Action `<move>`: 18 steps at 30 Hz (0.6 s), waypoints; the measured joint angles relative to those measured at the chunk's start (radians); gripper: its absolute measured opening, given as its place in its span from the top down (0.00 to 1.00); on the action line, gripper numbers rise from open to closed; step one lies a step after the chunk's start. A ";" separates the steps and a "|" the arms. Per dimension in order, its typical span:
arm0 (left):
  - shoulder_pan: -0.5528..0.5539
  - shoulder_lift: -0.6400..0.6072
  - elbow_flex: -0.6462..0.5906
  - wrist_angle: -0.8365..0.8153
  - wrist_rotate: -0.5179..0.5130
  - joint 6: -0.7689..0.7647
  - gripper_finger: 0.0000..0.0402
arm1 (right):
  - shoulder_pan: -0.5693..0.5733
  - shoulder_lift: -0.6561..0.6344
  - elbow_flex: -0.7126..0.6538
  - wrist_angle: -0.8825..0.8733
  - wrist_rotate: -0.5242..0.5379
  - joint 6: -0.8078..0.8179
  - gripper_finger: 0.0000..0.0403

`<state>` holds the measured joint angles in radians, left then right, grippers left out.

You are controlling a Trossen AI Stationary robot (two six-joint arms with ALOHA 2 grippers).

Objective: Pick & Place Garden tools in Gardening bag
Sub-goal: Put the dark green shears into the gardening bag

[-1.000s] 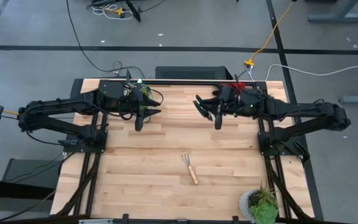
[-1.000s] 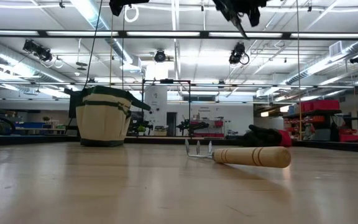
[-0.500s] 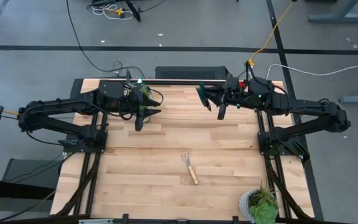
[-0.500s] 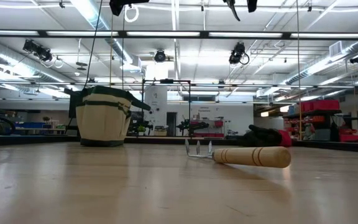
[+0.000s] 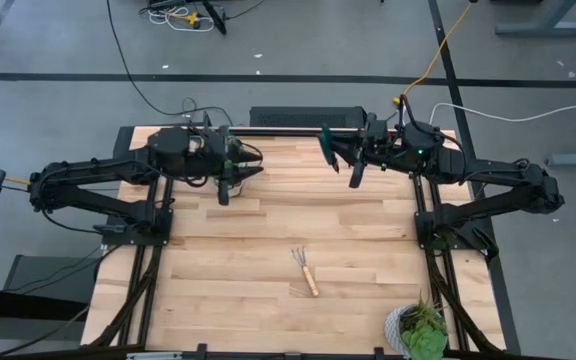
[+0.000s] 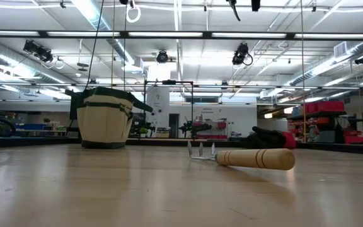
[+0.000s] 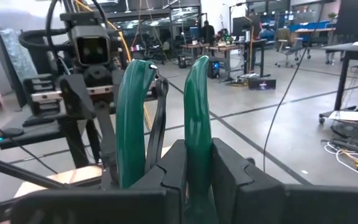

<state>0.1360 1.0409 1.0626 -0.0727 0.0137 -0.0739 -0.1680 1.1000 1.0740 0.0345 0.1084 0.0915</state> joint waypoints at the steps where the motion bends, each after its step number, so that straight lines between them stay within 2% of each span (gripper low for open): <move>1: 0.000 0.000 0.000 0.016 0.009 -0.001 0.67 | 0.000 0.000 0.000 0.001 0.006 -0.002 0.89; 8: 0.000 0.000 0.000 0.092 0.010 -0.001 0.67 | -0.001 0.000 0.000 0.005 0.022 -0.007 0.89; 18: 0.000 0.009 0.000 0.156 -0.154 0.007 0.67 | -0.001 0.000 0.000 0.033 0.223 -0.084 0.89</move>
<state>0.1364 1.0501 1.0622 0.0829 -0.1401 -0.0668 -0.1692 1.1004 1.0740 0.0677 0.3319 0.0079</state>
